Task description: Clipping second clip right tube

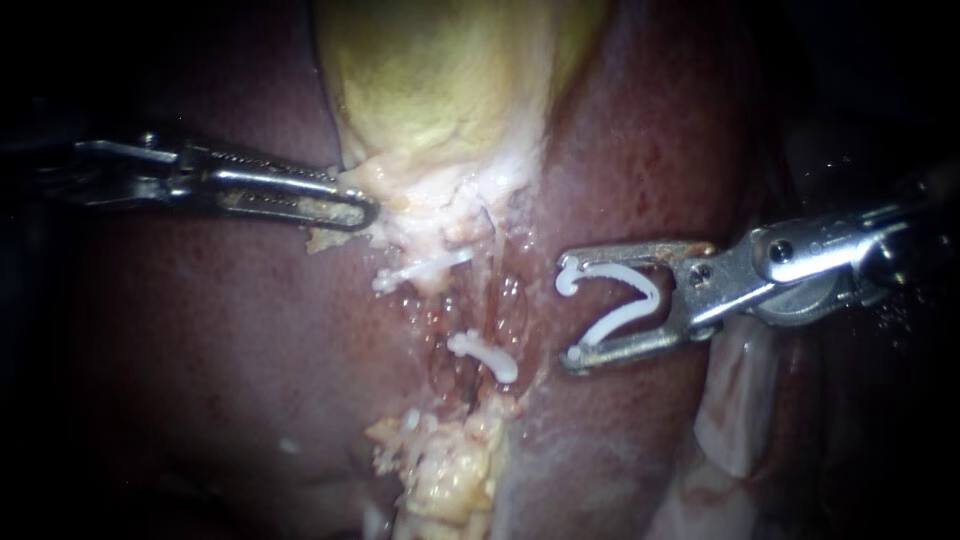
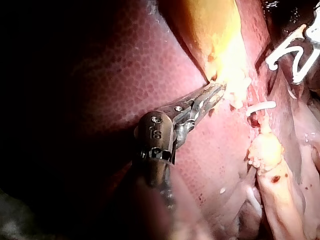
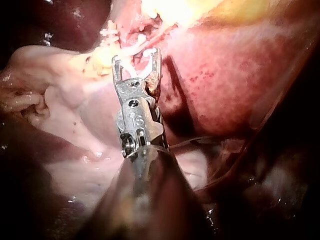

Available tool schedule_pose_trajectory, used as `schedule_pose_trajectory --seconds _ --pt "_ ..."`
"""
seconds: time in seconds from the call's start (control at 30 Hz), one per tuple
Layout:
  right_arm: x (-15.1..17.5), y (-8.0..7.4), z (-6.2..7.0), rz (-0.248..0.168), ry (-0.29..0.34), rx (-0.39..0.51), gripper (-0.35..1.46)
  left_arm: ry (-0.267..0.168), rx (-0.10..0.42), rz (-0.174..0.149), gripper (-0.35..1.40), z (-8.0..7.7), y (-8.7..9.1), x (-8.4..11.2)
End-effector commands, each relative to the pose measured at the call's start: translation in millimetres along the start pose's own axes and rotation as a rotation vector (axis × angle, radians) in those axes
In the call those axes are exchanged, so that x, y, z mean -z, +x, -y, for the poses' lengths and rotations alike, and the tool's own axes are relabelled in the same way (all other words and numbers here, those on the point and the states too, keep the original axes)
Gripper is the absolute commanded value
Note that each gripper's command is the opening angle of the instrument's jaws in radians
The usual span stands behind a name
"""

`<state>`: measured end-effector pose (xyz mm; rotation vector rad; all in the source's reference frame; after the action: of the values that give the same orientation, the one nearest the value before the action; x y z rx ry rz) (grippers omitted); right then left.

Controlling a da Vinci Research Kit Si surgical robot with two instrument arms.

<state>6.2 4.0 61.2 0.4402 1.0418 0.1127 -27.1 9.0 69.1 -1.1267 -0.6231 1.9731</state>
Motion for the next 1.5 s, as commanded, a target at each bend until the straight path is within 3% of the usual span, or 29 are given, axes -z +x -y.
schedule_pose_trajectory --seconds 0.03,0.2,0.33,0.7,0.87,1.1,1.33,1.5 --pt "0.0 0.0 0.0 0.0 0.0 0.0 0.5 0.0 0.0 0.0 -0.35 0.0 0.0 0.0" --pt "0.0 0.0 0.0 0.0 0.0 0.0 0.5 -0.003 0.001 0.001 -0.35 -0.2 0.2 0.6" --pt "0.0 0.0 0.0 0.0 0.0 0.0 0.5 -0.008 0.007 0.006 -0.35 -0.5 1.3 2.4" --pt "0.1 0.1 0.1 0.0 0.001 0.0 0.5 0.001 0.007 -0.073 -0.35 -1.4 5.4 9.4" --pt "0.1 0.1 0.1 0.0 0.001 0.0 0.5 0.006 0.011 -0.089 -0.35 -1.4 6.2 11.5" --pt "0.0 0.3 0.3 -0.006 0.001 0.006 0.5 0.011 0.012 -0.091 -0.35 -1.5 6.1 11.8" --pt "-0.7 0.9 0.4 -0.024 0.019 -0.09 0.5 0.013 0.013 -0.091 -0.35 -1.9 6.1 11.7" --pt "-1.5 1.4 0.4 -0.069 0.049 -0.202 0.5 0.015 0.013 -0.092 -0.35 -1.9 6.0 11.5"
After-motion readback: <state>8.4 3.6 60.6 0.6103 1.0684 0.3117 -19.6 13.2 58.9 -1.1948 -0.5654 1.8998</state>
